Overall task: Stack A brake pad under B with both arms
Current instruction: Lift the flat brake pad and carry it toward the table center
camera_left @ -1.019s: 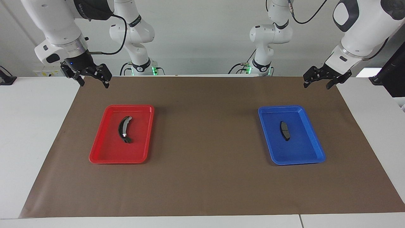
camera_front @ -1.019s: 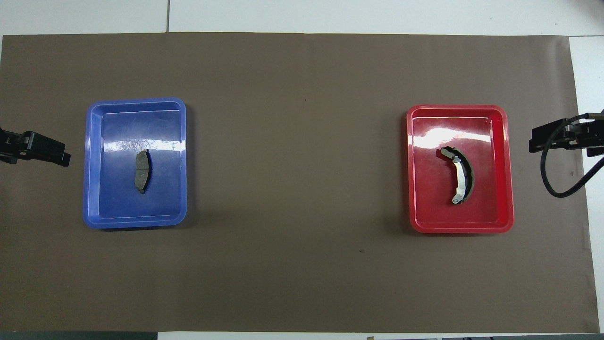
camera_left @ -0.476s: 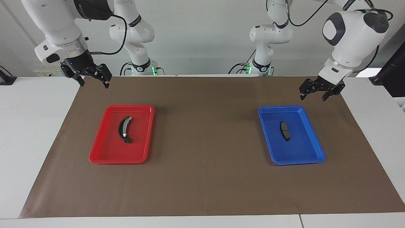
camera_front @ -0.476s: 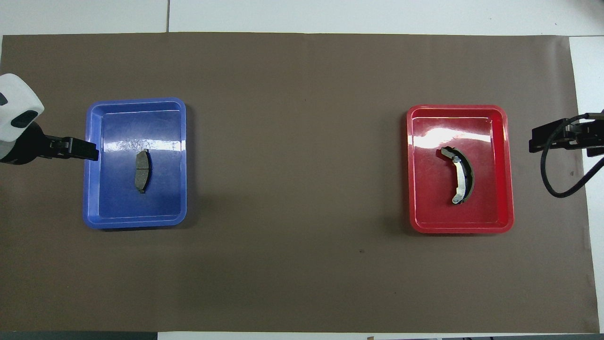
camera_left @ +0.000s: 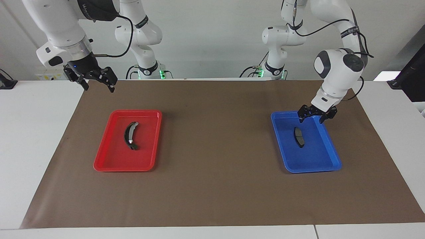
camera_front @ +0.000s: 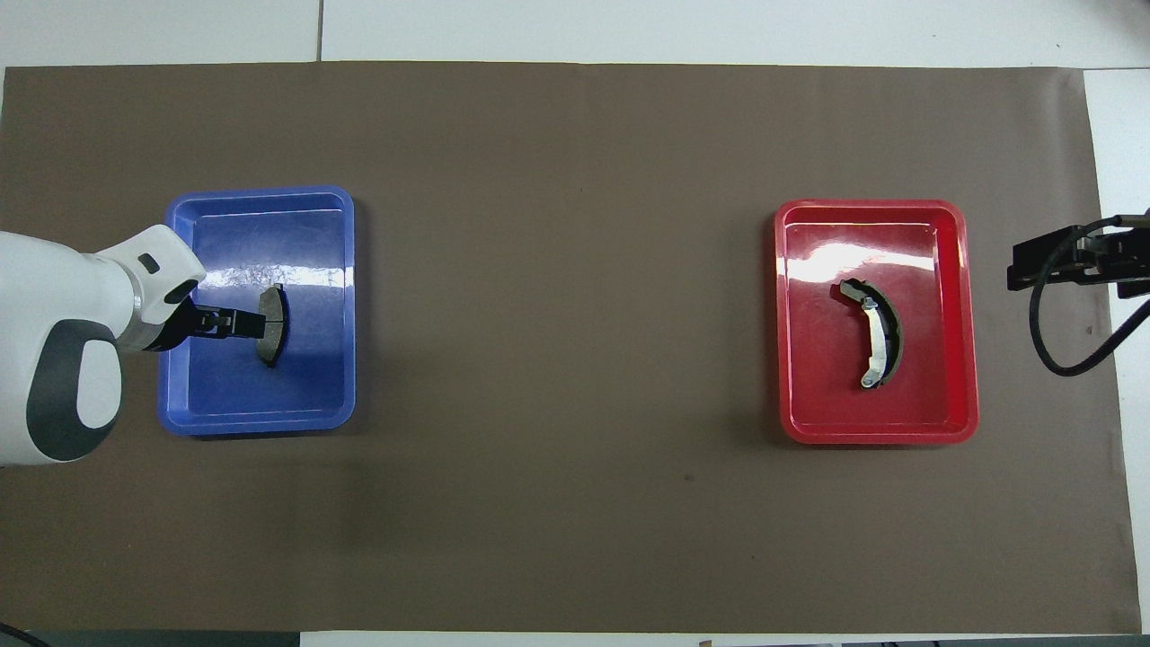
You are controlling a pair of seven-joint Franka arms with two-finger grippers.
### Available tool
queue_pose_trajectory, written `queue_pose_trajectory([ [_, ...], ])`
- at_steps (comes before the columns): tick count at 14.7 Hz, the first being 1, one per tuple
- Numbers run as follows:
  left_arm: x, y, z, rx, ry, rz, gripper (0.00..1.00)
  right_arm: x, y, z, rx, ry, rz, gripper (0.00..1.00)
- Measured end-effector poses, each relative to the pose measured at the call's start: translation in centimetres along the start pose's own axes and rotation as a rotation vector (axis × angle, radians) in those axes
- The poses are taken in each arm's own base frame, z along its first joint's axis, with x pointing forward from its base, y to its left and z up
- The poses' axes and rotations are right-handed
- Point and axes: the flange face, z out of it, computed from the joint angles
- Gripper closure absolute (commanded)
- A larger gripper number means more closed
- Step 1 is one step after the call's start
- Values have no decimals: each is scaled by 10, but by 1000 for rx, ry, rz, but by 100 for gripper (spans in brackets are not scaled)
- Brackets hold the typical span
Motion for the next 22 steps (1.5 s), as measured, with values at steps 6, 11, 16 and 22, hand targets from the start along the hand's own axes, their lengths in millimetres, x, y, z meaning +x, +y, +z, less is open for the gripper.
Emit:
queue_pose_trajectory([
  [6,3,11,69,10,29,23,4,0,0,0,0,-1,0,0],
  [11,2,9,74,10,22,19,60,0,0,1,0,-1,0,0],
  [16,3,10,71,9,13,20,97,0,0,1,0,-2,0,0],
  [22,39,49,-31,-3,-27,57,100,0,0,1,0,-2,0,0],
])
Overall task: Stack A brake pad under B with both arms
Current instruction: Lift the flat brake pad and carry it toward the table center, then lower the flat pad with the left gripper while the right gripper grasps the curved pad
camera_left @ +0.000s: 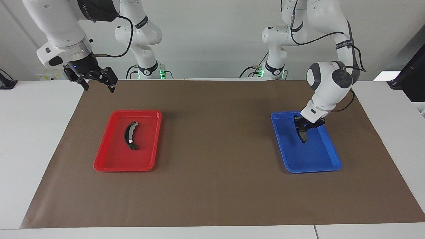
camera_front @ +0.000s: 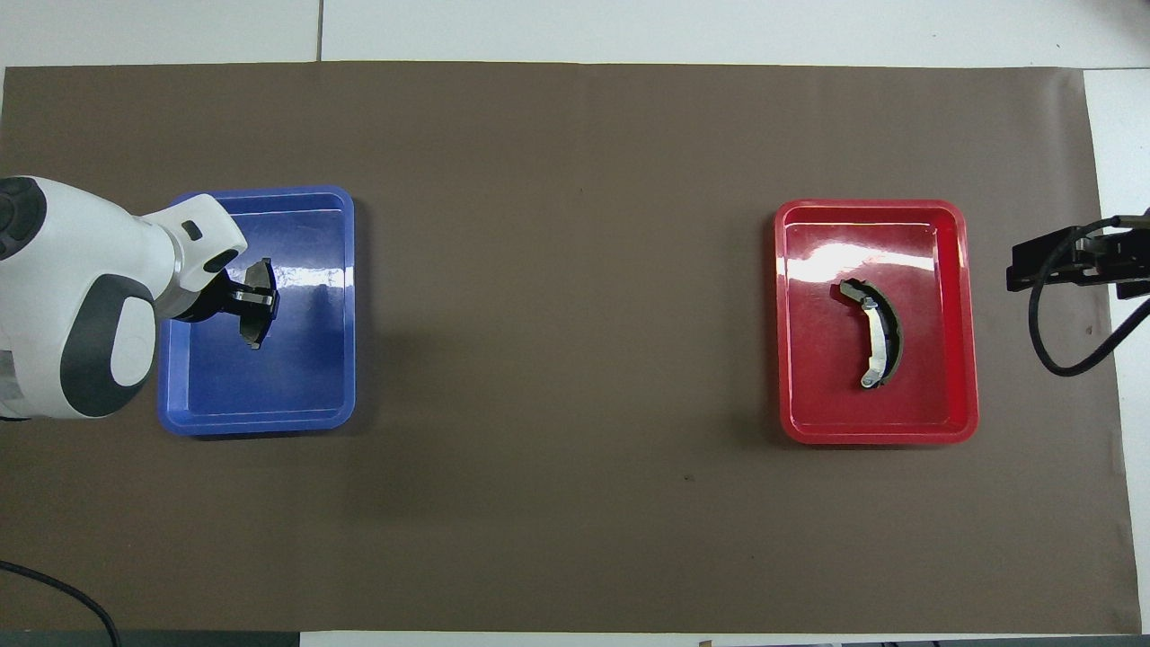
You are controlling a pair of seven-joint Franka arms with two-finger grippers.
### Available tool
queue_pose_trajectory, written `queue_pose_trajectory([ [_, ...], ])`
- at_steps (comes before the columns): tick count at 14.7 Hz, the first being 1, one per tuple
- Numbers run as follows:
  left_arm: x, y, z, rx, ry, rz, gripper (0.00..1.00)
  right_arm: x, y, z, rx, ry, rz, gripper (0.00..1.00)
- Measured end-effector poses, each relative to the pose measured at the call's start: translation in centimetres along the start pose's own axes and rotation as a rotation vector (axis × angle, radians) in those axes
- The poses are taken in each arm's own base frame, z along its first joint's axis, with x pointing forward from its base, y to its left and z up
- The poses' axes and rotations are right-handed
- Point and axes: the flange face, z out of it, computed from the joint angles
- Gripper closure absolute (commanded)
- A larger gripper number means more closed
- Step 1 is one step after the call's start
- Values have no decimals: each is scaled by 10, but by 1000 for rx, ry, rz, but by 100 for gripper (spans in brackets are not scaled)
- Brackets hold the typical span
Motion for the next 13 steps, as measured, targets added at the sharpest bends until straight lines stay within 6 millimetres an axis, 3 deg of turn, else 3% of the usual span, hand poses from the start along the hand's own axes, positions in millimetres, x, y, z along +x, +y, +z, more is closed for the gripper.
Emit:
queue_pose_trajectory([
  [2,7,54,-7,-1,35,-9,100,0,0,0,0,0,0,0],
  [6,2,188,34,-12,49,-38,99,1,-1,16,1,5,-3,0],
  [8,-7,236,58,-15,47,-34,99,3,-4,43,8,39,-12,0],
  [10,-13,275,82,-26,70,-24,99,4,-7,83,19,46,-53,0],
  [13,-18,313,108,-36,86,11,90,9,-11,141,40,47,-115,0],
])
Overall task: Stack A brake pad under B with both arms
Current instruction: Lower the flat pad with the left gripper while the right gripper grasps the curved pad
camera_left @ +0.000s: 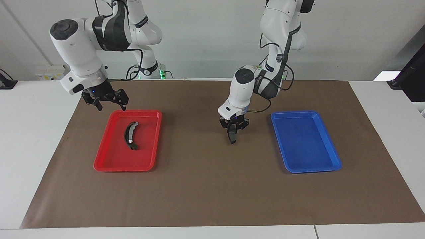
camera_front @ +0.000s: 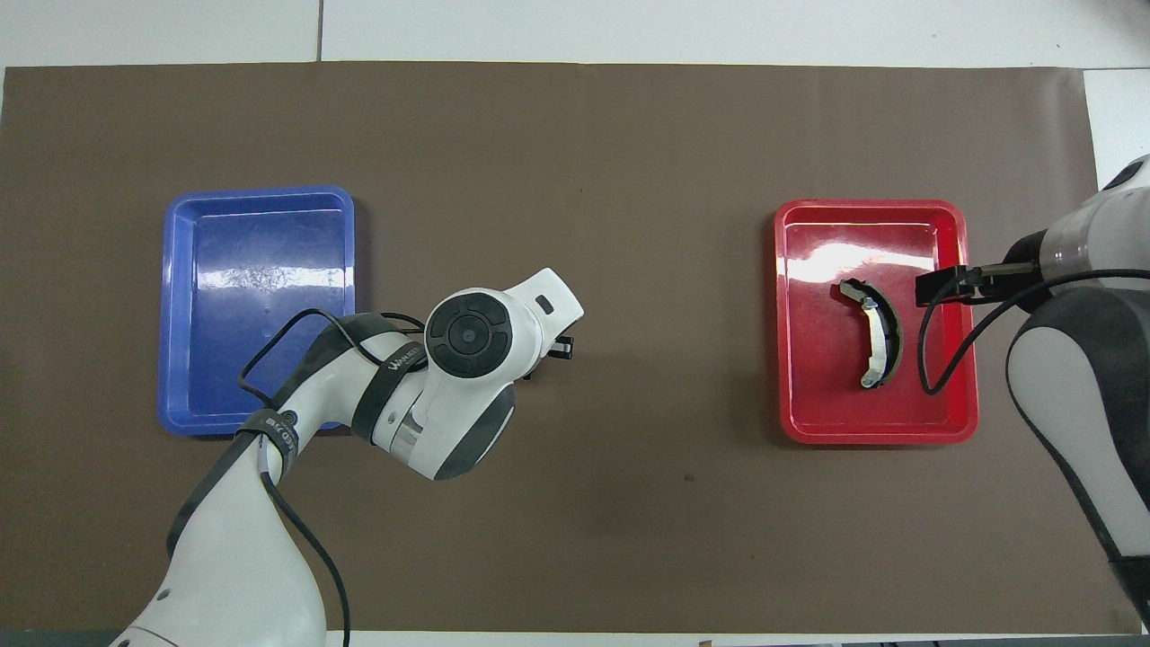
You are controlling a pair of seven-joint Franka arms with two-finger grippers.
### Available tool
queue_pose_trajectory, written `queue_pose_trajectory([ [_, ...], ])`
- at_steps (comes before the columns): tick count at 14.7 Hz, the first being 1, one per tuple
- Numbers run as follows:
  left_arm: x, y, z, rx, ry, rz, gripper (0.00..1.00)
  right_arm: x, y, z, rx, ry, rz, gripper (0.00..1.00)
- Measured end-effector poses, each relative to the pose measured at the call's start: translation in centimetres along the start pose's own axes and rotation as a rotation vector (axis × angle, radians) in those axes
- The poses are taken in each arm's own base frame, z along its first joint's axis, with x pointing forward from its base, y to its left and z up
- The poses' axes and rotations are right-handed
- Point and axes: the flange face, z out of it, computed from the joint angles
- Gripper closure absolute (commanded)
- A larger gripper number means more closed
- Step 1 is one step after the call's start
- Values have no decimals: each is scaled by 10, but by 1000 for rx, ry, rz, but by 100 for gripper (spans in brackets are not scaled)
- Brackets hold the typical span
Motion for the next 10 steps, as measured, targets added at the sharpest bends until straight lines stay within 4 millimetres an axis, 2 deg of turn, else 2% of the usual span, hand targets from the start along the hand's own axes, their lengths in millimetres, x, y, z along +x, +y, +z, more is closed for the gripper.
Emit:
queue_pose_trajectory([
  [1,1,5,3,-1,1,7,86,1,0,19,3,13,-9,0],
  [3,0,15,7,-1,0,21,70,0,0,63,2,48,-27,0],
  [5,-1,19,8,-2,0,29,38,-6,0,104,0,62,-48,0],
  [7,-1,19,8,-3,2,29,12,-11,-2,128,-1,61,-59,0],
  [8,-1,19,8,-3,2,28,5,-12,-3,137,-1,58,-60,0],
  [10,1,17,5,-4,6,24,2,-14,-2,152,-1,53,-70,0],
])
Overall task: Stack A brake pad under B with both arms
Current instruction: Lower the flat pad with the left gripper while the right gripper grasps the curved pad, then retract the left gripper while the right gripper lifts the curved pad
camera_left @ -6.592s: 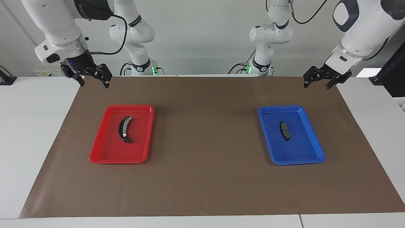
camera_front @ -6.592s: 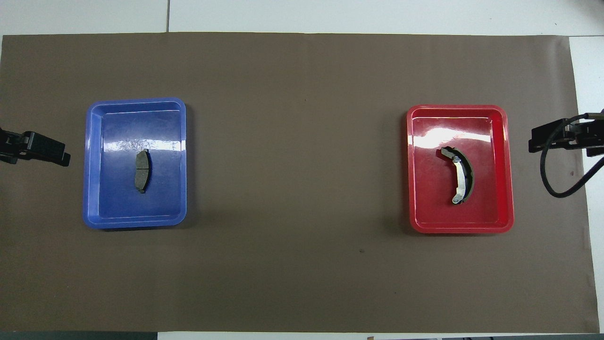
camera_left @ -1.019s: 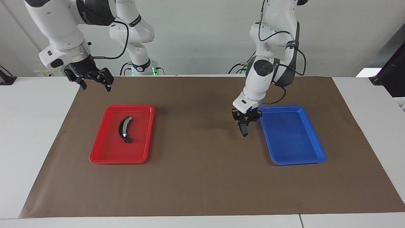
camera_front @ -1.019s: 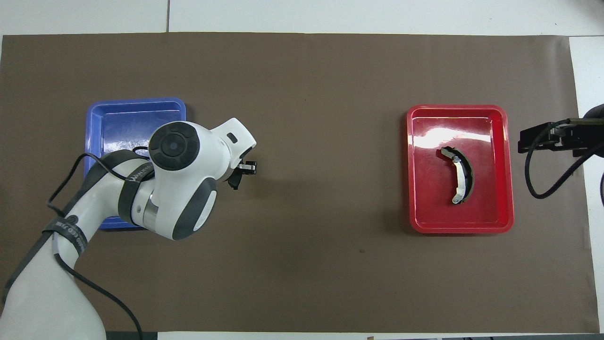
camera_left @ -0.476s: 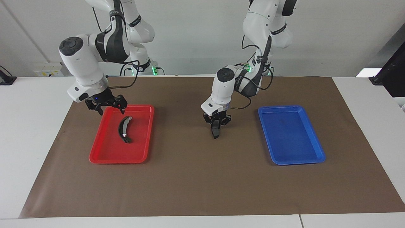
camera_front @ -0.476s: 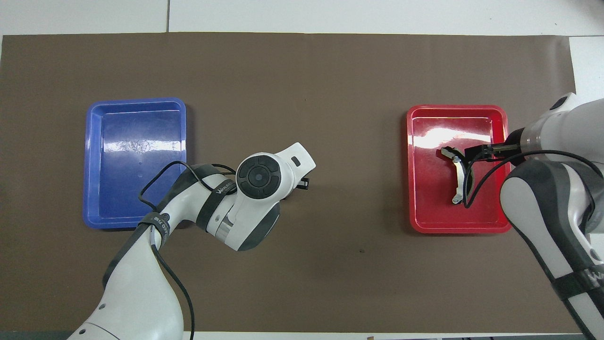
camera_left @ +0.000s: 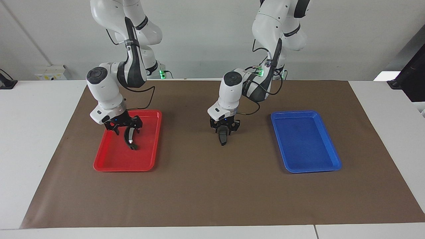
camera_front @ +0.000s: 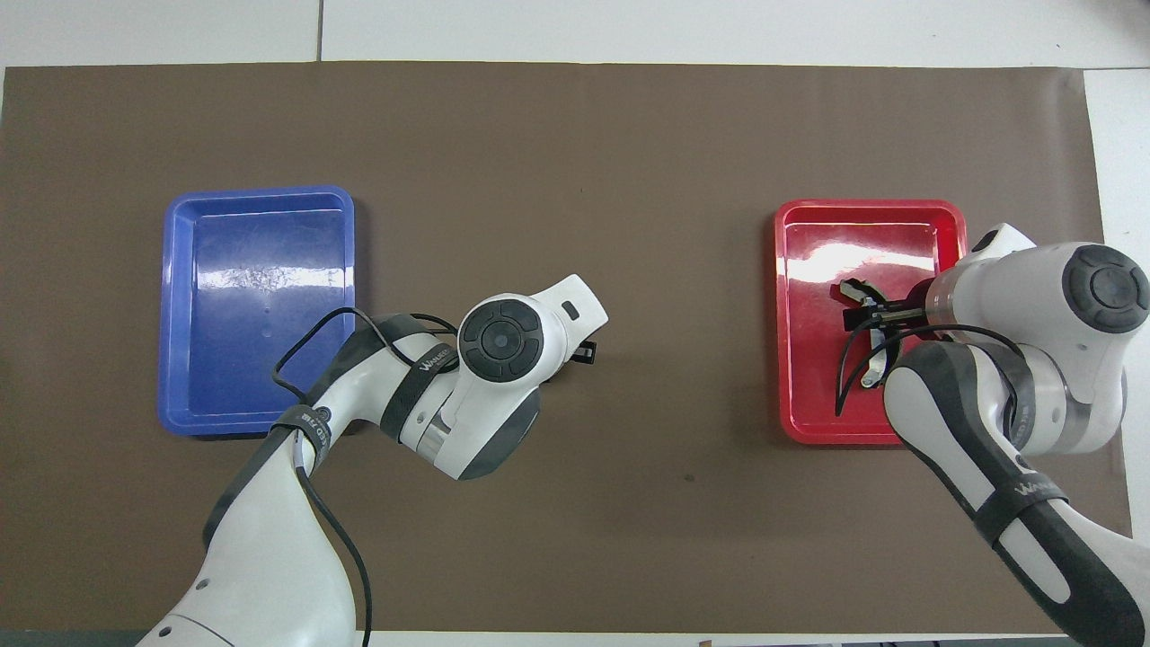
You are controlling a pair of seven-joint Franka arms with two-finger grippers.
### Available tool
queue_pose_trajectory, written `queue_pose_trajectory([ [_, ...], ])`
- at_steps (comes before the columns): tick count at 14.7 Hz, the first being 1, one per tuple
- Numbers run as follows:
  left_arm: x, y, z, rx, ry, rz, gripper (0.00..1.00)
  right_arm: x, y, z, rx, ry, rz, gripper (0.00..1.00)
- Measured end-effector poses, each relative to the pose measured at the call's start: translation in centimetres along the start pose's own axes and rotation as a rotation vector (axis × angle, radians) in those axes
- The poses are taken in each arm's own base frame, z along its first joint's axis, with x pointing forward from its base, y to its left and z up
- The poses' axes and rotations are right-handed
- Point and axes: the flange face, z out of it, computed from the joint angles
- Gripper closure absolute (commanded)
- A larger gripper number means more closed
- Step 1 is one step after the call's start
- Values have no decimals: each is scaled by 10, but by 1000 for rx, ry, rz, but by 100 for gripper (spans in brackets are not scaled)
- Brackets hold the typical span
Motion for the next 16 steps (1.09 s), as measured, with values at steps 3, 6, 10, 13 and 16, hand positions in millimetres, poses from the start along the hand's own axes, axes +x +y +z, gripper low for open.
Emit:
queue_pose_trajectory([
  [3,17,-28,-38,1,16,-50,2,-6,2,14,1,-20,-11,1],
  [6,36,-112,-106,14,13,-92,2,-9,2,24,2,-29,-10,4],
  [10,39,-230,-173,28,22,-168,2,-10,6,25,1,-32,-4,8],
  [13,23,-305,-217,38,11,-183,2,-12,7,29,2,-40,0,11],
  [16,9,-352,-266,38,-59,-156,2,-16,9,34,3,-49,-2,22],
])
